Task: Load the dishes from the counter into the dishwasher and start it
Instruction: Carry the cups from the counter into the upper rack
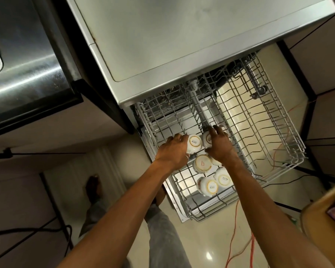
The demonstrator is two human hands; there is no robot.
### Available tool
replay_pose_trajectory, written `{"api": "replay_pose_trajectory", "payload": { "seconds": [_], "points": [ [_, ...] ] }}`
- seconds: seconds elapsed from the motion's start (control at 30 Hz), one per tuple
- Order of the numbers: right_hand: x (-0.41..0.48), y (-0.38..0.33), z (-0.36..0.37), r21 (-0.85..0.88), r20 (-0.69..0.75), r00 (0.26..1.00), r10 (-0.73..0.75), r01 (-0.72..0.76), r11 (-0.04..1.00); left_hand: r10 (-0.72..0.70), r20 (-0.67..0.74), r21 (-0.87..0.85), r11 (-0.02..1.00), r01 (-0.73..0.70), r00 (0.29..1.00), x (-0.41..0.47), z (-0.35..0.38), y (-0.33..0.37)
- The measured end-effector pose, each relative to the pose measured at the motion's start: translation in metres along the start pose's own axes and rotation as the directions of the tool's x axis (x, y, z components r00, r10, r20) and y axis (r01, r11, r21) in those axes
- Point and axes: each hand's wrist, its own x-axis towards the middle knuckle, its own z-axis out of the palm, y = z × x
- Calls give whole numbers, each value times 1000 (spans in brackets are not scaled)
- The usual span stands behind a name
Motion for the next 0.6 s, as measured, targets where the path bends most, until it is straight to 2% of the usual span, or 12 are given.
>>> {"api": "replay_pose_trajectory", "payload": {
  "seconds": [0.13,0.3,0.4,0.6],
  "points": [
    [-5,-1,-10,45,-102,994,32,-27,999,-10,14,13,1000,10,1000,0,-8,1],
    [-32,-6,-45,258,-257,952,164,-96,961,0,-22,5,1000,0,1000,-11,-30,4],
    [-62,-27,-73,363,-348,914,207,-73,929,10,-93,-52,999,-14,996,-30,-51,5],
    [-121,-140,-128,424,-381,922,69,108,899,-8,-294,-179,983,-47,956,-92,-120,-1]
  ]
}}
